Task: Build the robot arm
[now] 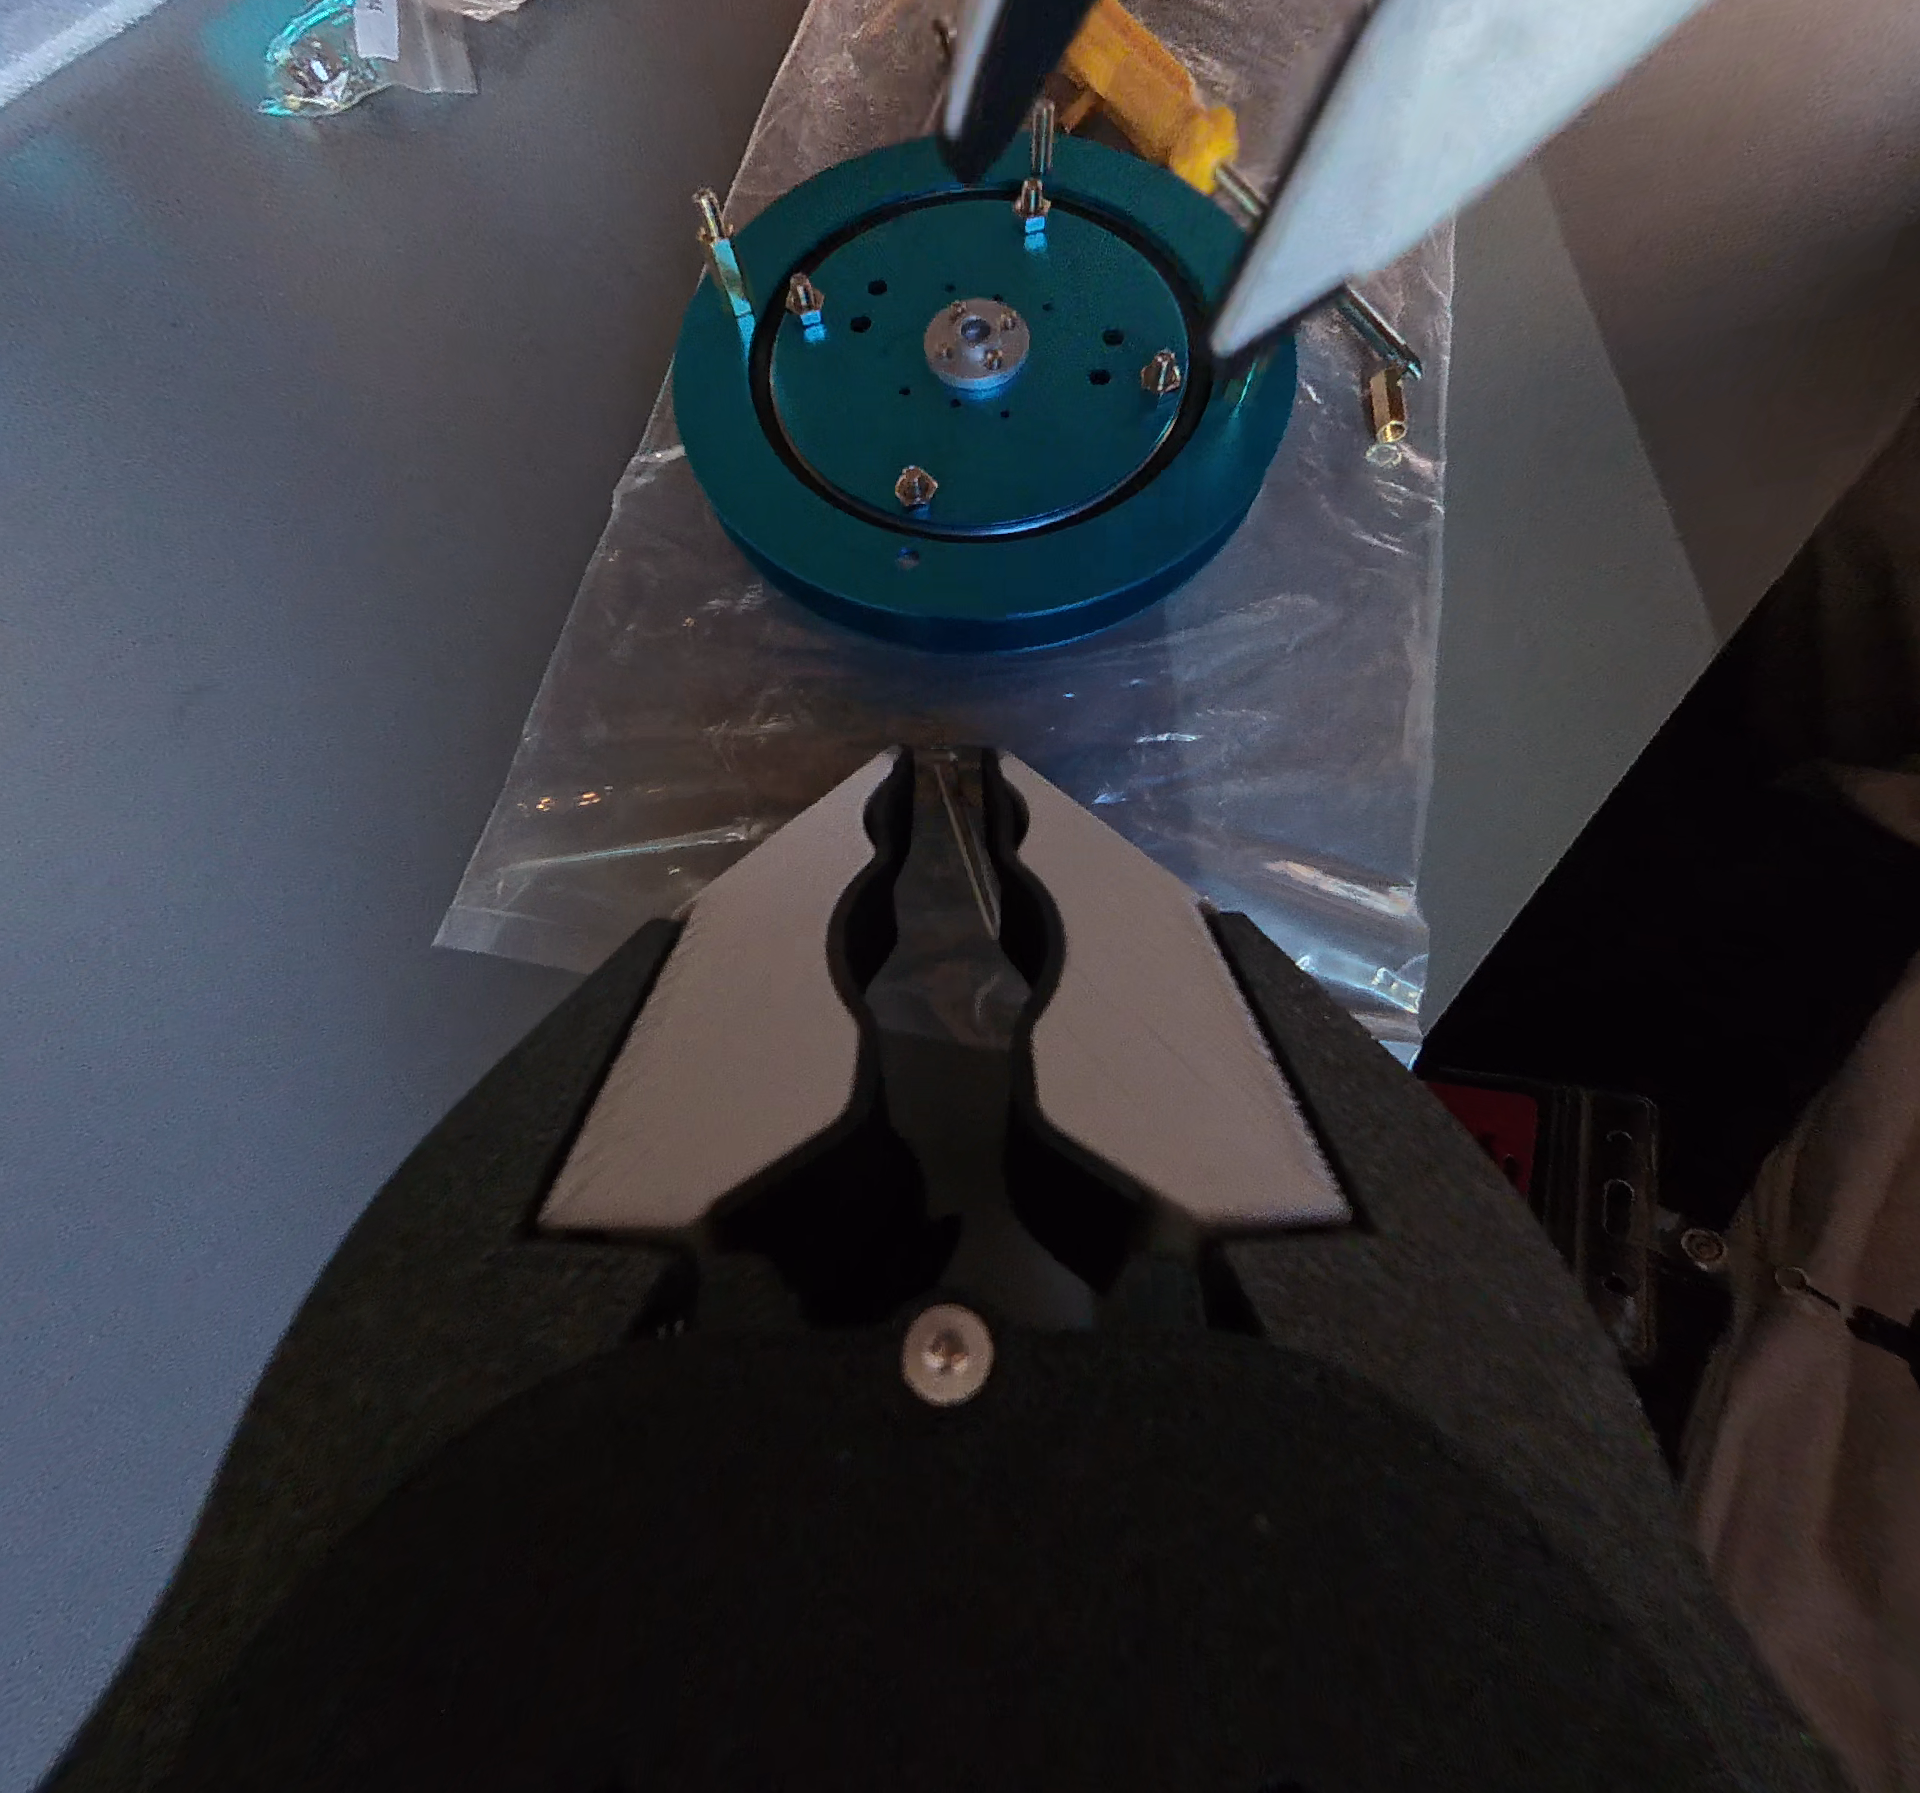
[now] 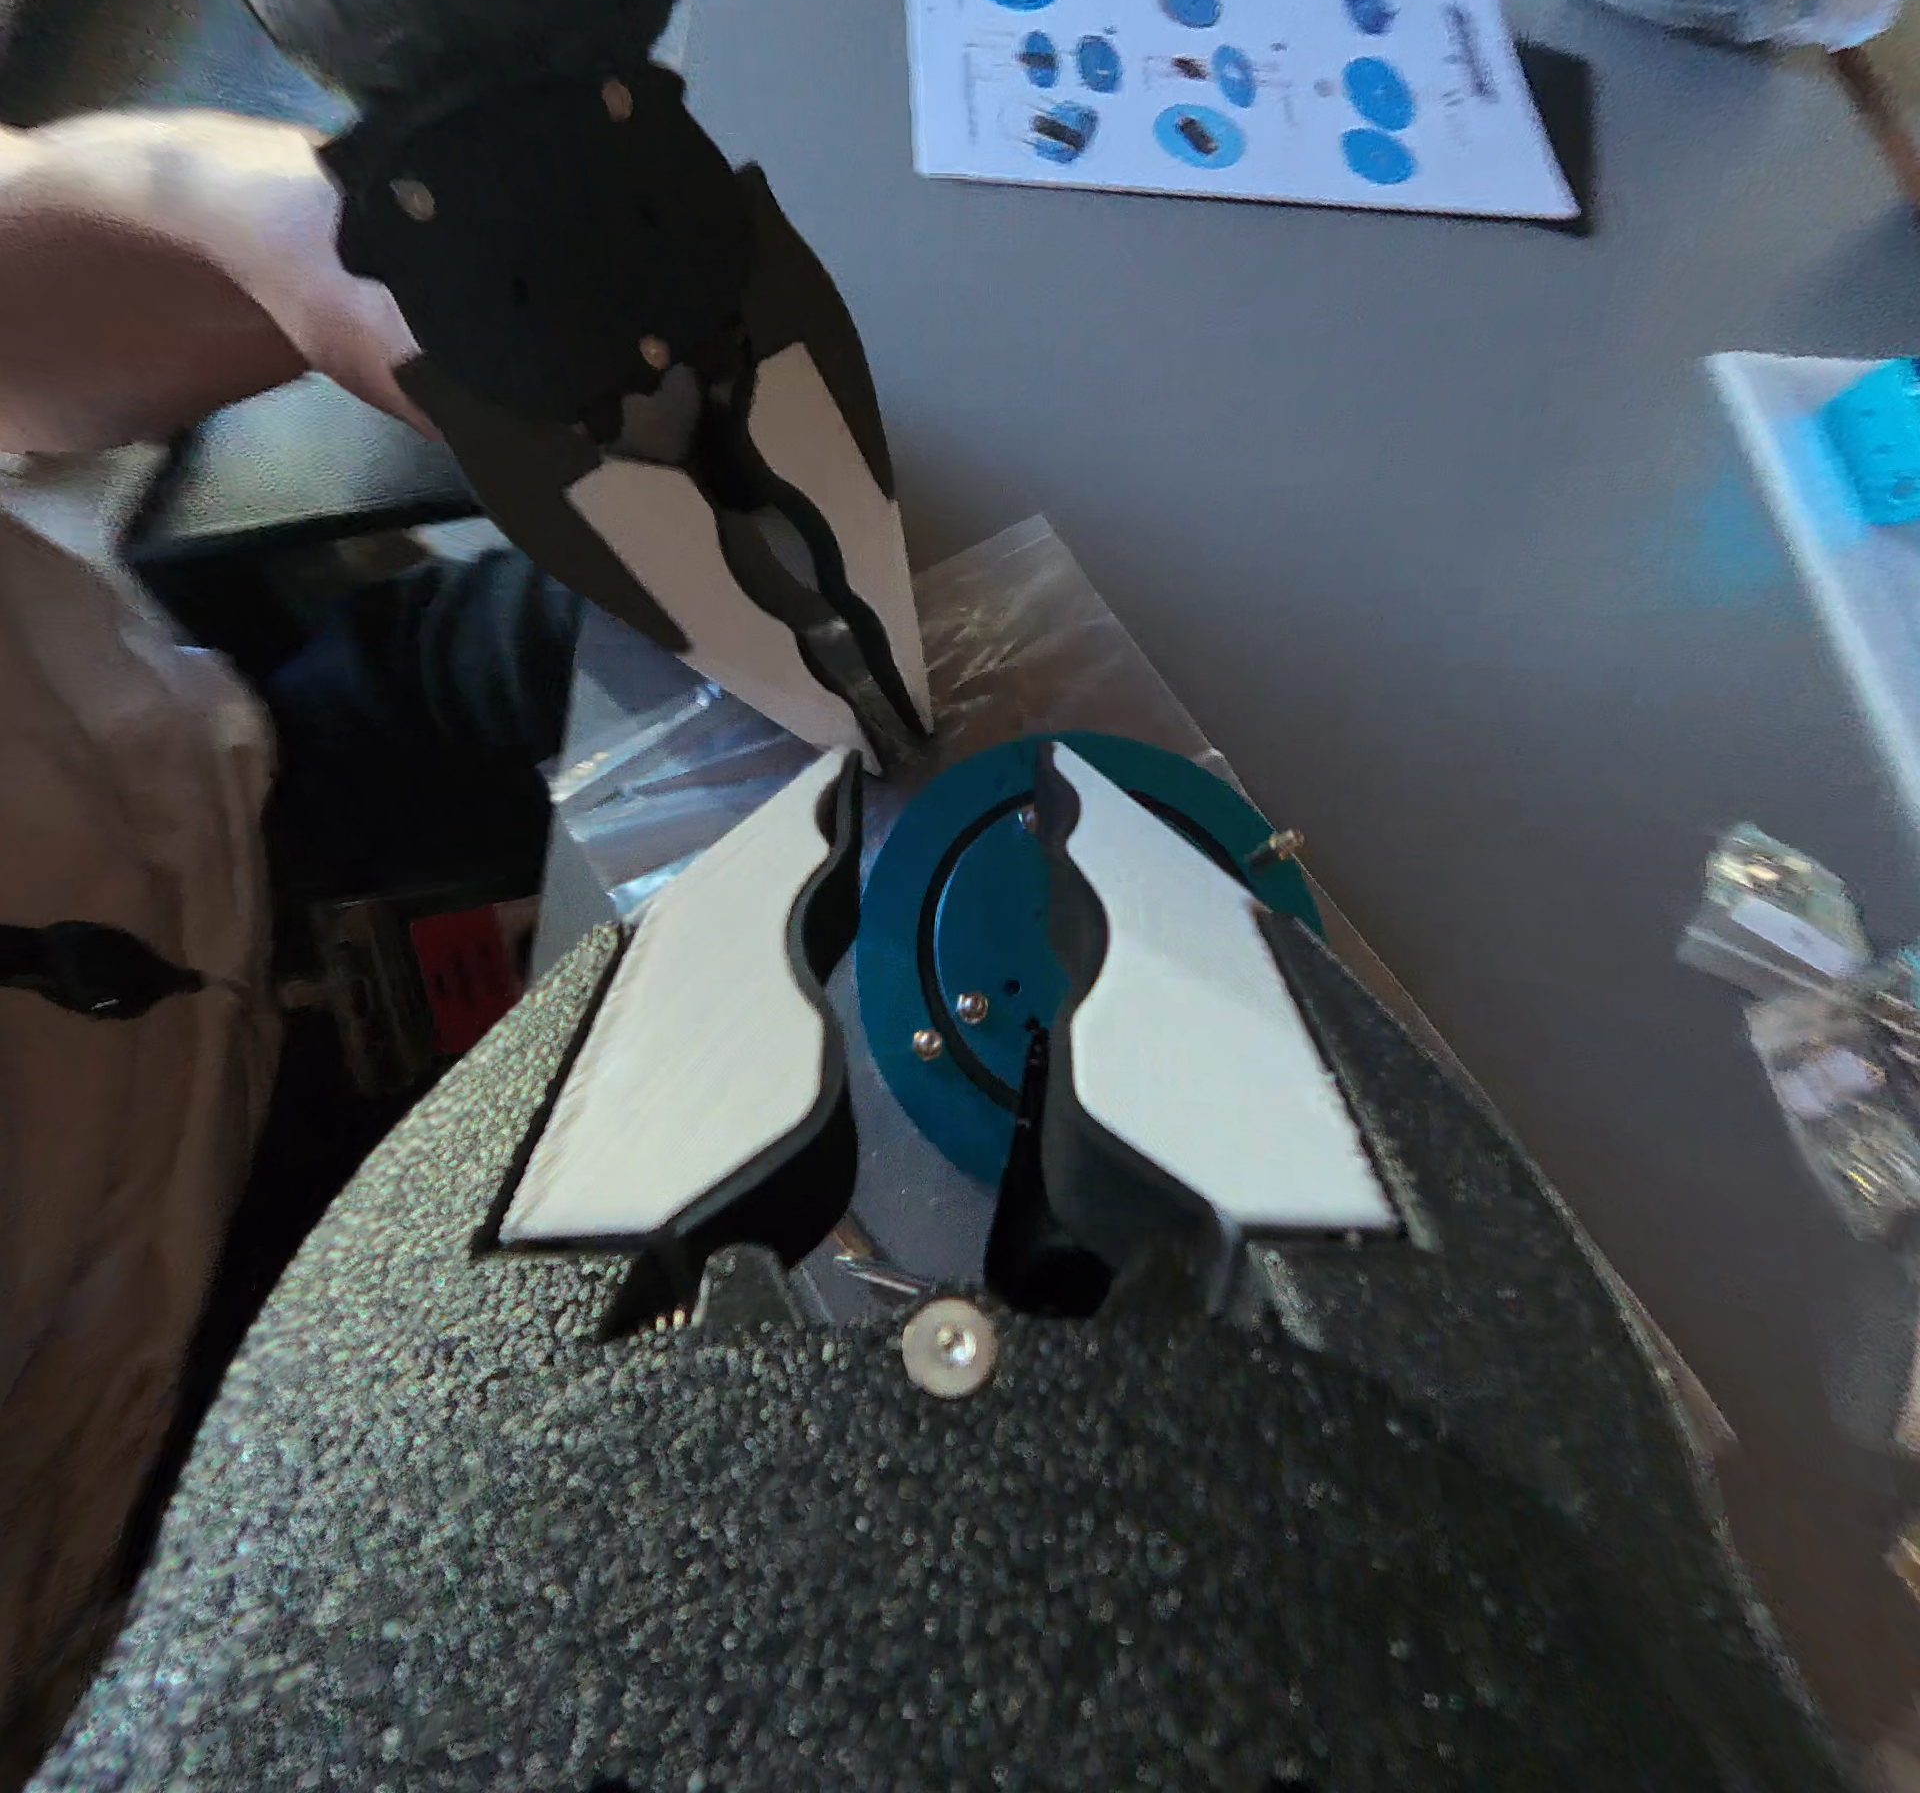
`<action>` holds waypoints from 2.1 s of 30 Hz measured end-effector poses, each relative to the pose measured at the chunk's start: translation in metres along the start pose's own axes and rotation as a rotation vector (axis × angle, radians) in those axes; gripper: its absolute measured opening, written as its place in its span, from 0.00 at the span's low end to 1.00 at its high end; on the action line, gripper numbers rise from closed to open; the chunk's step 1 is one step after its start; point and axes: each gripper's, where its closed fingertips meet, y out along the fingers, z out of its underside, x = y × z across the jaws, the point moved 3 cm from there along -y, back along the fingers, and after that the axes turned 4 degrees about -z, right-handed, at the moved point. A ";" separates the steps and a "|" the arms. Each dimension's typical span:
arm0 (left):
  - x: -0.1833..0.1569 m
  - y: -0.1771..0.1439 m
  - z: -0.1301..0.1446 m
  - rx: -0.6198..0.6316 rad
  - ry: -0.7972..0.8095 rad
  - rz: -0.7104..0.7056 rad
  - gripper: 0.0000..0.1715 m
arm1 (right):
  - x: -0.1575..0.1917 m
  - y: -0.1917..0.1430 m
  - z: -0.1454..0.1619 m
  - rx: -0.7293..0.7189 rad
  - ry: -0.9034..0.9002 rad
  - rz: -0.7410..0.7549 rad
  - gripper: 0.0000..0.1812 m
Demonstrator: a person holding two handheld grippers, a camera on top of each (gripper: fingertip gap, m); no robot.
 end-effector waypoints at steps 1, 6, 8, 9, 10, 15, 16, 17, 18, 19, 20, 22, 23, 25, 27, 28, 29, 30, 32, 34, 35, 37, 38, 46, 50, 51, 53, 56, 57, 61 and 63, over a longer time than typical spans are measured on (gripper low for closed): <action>0.000 0.000 0.000 -0.001 0.001 0.001 0.07 | 0.005 0.001 0.005 0.011 -0.032 0.084 0.19; 0.000 -0.002 0.001 0.002 0.031 0.019 0.02 | 0.026 0.029 0.030 0.131 -0.198 0.456 0.22; 0.002 -0.005 0.000 -0.003 0.051 0.017 0.02 | 0.026 0.037 0.038 0.203 -0.284 0.551 0.22; 0.004 -0.009 -0.001 -0.019 0.054 0.015 0.02 | 0.024 0.038 0.040 0.243 -0.322 0.586 0.21; 0.007 -0.013 -0.004 -0.037 0.049 0.020 0.02 | 0.023 0.039 0.042 0.276 -0.355 0.618 0.21; 0.016 -0.027 -0.009 -0.055 0.009 0.119 0.06 | 0.024 0.045 0.047 0.393 -0.490 0.698 0.14; 0.020 -0.027 -0.008 -0.035 0.019 0.122 0.08 | 0.024 0.046 0.048 0.410 -0.506 0.712 0.13; 0.024 -0.028 -0.007 -0.023 0.033 0.117 0.08 | 0.024 0.047 0.048 0.420 -0.524 0.735 0.12; 0.028 -0.028 -0.008 -0.023 0.042 0.111 0.08 | 0.023 0.046 0.048 0.428 -0.542 0.757 0.11; 0.032 -0.029 -0.008 -0.024 0.043 0.116 0.09 | 0.024 0.047 0.048 0.427 -0.546 0.773 0.11; 0.034 -0.029 -0.008 -0.018 0.038 0.131 0.09 | 0.025 0.047 0.047 0.416 -0.529 0.778 0.11; 0.032 -0.030 -0.011 -0.017 0.030 0.178 0.09 | 0.031 0.049 0.042 0.364 -0.467 0.749 0.14; 0.029 -0.030 -0.012 -0.007 0.019 0.211 0.09 | 0.034 0.049 0.039 0.328 -0.435 0.733 0.16; 0.022 -0.027 -0.012 0.036 0.007 0.254 0.09 | 0.038 0.045 0.033 0.256 -0.362 0.701 0.16; 0.018 -0.021 -0.008 0.087 0.017 0.240 0.10 | 0.042 0.040 0.031 0.179 -0.274 0.665 0.16; 0.017 -0.018 -0.006 0.107 0.020 0.232 0.14 | 0.045 0.038 0.031 0.141 -0.237 0.645 0.16; 0.015 -0.016 -0.003 0.130 0.024 0.223 0.15 | 0.045 0.036 0.033 0.113 -0.206 0.638 0.15; 0.013 -0.013 0.000 0.153 0.034 0.217 0.15 | 0.045 0.032 0.035 0.103 -0.189 0.644 0.15; 0.010 -0.007 0.005 0.178 0.052 0.199 0.15 | 0.044 0.024 0.035 0.083 -0.186 0.674 0.13; 0.010 -0.006 0.004 0.180 0.082 0.159 0.11 | 0.047 0.018 0.029 0.028 -0.143 0.653 0.12; 0.011 -0.007 0.004 0.182 0.099 0.145 0.02 | 0.049 0.017 0.026 -0.009 -0.107 0.623 0.11; 0.015 -0.009 -0.003 0.132 0.104 0.092 0.01 | 0.050 0.015 0.021 -0.063 -0.022 0.558 0.12; 0.017 -0.012 -0.008 0.092 0.085 0.083 0.01 | 0.050 0.015 0.020 -0.088 0.023 0.526 0.12; -0.022 -0.080 -0.088 -0.629 -0.392 0.587 0.01 | 0.053 0.008 -0.013 -0.452 0.420 0.157 0.20; -0.034 -0.083 -0.091 -0.714 -0.443 0.640 0.01 | 0.058 -0.009 -0.027 -0.697 0.610 -0.171 0.15; -0.038 -0.084 -0.090 -0.717 -0.444 0.663 0.01 | 0.058 -0.013 -0.026 -0.726 0.608 -0.184 0.12; -0.041 -0.083 -0.088 -0.715 -0.462 0.680 0.01 | 0.059 -0.019 -0.025 -0.749 0.596 -0.197 0.01; -0.043 -0.079 -0.081 -0.660 -0.424 0.679 0.01 | 0.061 -0.015 -0.017 -0.617 0.536 -0.159 0.01; -0.043 -0.077 -0.077 -0.626 -0.399 0.673 0.01 | 0.061 -0.014 -0.013 -0.536 0.484 -0.120 0.01; -0.041 -0.067 -0.065 -0.447 -0.303 0.609 0.14 | 0.058 -0.012 0.005 -0.110 0.122 0.139 0.01; -0.043 -0.062 -0.063 -0.383 -0.248 0.573 0.15 | 0.061 -0.010 0.007 0.049 -0.046 0.206 0.01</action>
